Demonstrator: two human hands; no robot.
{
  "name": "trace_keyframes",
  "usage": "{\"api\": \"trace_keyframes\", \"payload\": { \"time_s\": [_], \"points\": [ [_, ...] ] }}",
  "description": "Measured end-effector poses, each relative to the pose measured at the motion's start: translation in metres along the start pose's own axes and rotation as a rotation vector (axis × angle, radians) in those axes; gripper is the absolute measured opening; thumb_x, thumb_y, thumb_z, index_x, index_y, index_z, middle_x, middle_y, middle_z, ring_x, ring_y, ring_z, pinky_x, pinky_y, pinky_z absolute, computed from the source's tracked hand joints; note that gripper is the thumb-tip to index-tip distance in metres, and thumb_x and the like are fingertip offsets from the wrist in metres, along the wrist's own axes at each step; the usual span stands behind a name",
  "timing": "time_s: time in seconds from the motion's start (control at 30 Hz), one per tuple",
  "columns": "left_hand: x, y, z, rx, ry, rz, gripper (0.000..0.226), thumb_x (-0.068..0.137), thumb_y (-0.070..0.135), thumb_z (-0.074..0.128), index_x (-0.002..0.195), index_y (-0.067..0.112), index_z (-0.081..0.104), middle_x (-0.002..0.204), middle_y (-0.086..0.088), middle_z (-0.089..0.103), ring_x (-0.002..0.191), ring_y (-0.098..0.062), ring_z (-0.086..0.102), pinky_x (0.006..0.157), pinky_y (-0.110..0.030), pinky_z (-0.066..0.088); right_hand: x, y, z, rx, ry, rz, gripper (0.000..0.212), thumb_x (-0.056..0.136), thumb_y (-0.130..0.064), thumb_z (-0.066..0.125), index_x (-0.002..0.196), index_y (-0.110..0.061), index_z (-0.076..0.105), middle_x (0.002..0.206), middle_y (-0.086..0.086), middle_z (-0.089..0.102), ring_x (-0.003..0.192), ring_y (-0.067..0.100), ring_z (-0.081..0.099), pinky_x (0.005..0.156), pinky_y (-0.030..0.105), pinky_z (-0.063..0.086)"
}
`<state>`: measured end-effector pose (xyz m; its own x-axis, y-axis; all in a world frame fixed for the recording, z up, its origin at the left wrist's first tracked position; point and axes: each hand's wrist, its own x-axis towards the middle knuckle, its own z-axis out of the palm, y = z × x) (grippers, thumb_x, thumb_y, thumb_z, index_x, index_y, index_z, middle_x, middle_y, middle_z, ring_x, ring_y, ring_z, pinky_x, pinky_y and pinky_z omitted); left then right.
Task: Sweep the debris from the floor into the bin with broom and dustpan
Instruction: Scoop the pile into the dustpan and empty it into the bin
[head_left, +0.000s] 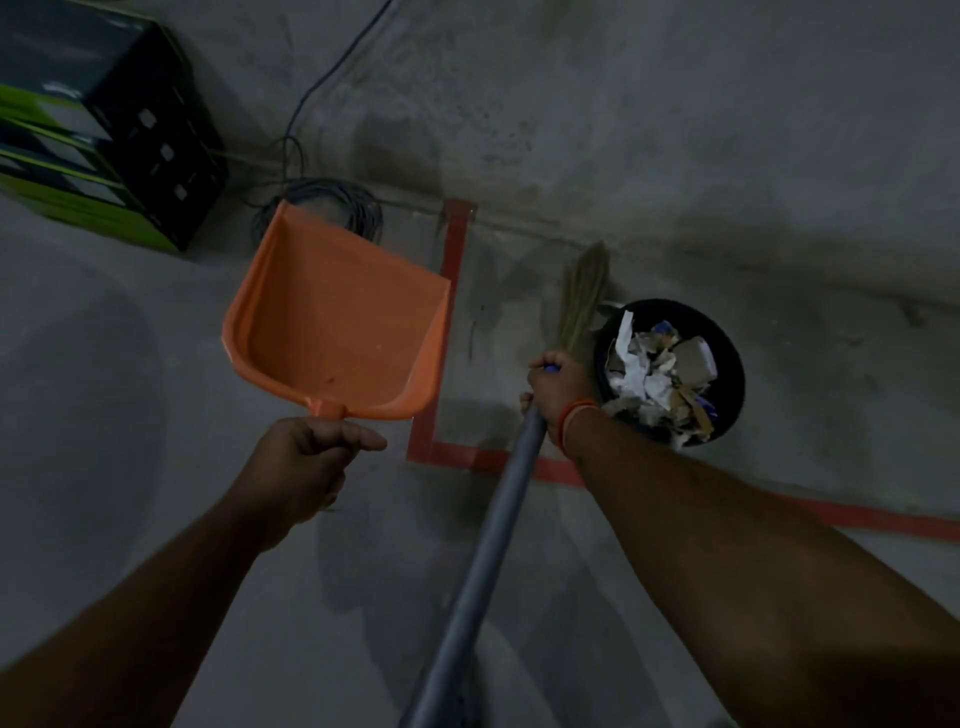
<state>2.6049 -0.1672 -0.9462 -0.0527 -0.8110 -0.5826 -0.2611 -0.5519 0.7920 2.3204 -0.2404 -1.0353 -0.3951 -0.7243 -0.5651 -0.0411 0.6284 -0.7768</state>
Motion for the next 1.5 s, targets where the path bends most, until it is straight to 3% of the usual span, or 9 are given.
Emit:
{"api": "trace_keyframes", "payload": {
  "time_s": [0.13, 0.23, 0.27, 0.33, 0.4, 0.93, 1.17, 1.33, 1.5],
  "points": [
    [0.007, -0.006, -0.018, -0.010, 0.019, -0.025, 0.028, 0.103, -0.002, 0.047, 0.098, 0.002, 0.074, 0.044, -0.003, 0.035, 0.033, -0.008, 0.028, 0.035, -0.014, 0.023, 0.027, -0.002, 0.011, 0.124, 0.051, 0.107, 0.032, 0.096, 0.002, 0.042, 0.075, -0.020, 0.054, 0.092, 0.007, 0.049, 0.065, 0.021, 0.043, 0.048, 0.031, 0.042],
    [0.010, -0.017, -0.026, -0.012, 0.027, -0.053, 0.028, 0.103, -0.002, 0.047, 0.098, 0.002, 0.074, 0.049, -0.003, 0.035, 0.034, -0.009, 0.027, 0.035, -0.015, 0.022, 0.031, 0.000, 0.005, 0.282, -0.007, 0.276, 0.021, 0.100, 0.001, 0.040, 0.109, -0.008, 0.056, 0.108, 0.005, 0.044, 0.088, 0.023, 0.049, 0.073, 0.029, 0.048],
    [0.009, -0.021, -0.028, -0.011, 0.024, -0.065, 0.028, 0.103, -0.002, 0.047, 0.098, 0.002, 0.074, 0.050, -0.003, 0.034, 0.034, -0.009, 0.026, 0.036, -0.015, 0.022, 0.029, 0.003, -0.001, 0.246, -0.039, 0.305, 0.017, 0.099, 0.002, 0.039, 0.101, -0.003, 0.055, 0.098, 0.006, 0.047, 0.083, 0.023, 0.050, 0.071, 0.027, 0.048],
    [0.005, -0.029, -0.028, -0.015, 0.013, -0.094, 0.028, 0.103, -0.003, 0.046, 0.098, 0.001, 0.074, 0.050, -0.002, 0.032, 0.034, -0.008, 0.025, 0.037, -0.013, 0.021, 0.020, 0.013, -0.017, 0.140, -0.105, 0.315, 0.029, 0.094, 0.006, 0.038, 0.069, -0.006, 0.043, 0.067, 0.006, 0.040, 0.055, 0.020, 0.042, 0.045, 0.024, 0.042],
    [-0.001, -0.038, -0.026, -0.016, 0.014, -0.128, 0.029, 0.103, -0.003, 0.045, 0.099, 0.000, 0.073, 0.047, -0.002, 0.031, 0.033, -0.007, 0.026, 0.036, -0.013, 0.021, 0.006, 0.028, -0.031, 0.017, -0.151, 0.250, 0.033, 0.090, 0.011, 0.039, 0.062, -0.007, 0.039, 0.056, 0.009, 0.036, 0.047, 0.020, 0.038, 0.036, 0.021, 0.035],
    [-0.083, -0.105, 0.073, -0.019, 0.041, -0.345, 0.033, 0.099, -0.013, 0.040, 0.094, -0.005, 0.072, 0.047, -0.001, 0.053, 0.032, -0.007, 0.035, 0.035, -0.014, 0.025, -0.112, 0.090, -0.152, -0.163, -0.521, 0.317, 0.022, 0.086, 0.010, 0.046, 0.086, -0.010, 0.053, 0.073, 0.016, 0.049, 0.045, 0.021, 0.049, 0.041, 0.023, 0.041],
    [-0.112, -0.127, 0.115, 0.026, 0.055, -0.384, 0.033, 0.095, -0.014, 0.042, 0.093, -0.004, 0.073, 0.074, -0.007, 0.067, 0.042, -0.013, 0.042, 0.036, -0.021, 0.031, -0.149, 0.089, -0.212, -0.256, -0.686, 0.157, 0.015, 0.085, 0.007, 0.053, 0.092, -0.006, 0.057, 0.076, 0.016, 0.052, 0.049, 0.024, 0.053, 0.044, 0.026, 0.043],
    [-0.104, -0.150, 0.140, 0.074, 0.060, -0.387, 0.030, 0.093, -0.012, 0.045, 0.090, -0.001, 0.073, 0.086, -0.021, 0.069, 0.040, -0.012, 0.045, 0.039, -0.022, 0.032, -0.138, 0.090, -0.244, -0.420, -0.652, -0.047, 0.015, 0.087, 0.008, 0.052, 0.089, -0.006, 0.056, 0.073, 0.013, 0.050, 0.046, 0.024, 0.052, 0.042, 0.027, 0.042],
    [-0.084, -0.166, 0.161, 0.054, 0.048, -0.395, 0.027, 0.091, -0.015, 0.045, 0.094, -0.007, 0.071, 0.074, -0.014, 0.063, 0.042, -0.014, 0.042, 0.038, -0.020, 0.030, -0.100, 0.112, -0.254, -0.648, -0.571, -0.184, 0.021, 0.088, 0.001, 0.053, 0.082, -0.019, 0.059, 0.067, 0.011, 0.053, 0.044, 0.020, 0.052, 0.045, 0.029, 0.043]
  ]
}}
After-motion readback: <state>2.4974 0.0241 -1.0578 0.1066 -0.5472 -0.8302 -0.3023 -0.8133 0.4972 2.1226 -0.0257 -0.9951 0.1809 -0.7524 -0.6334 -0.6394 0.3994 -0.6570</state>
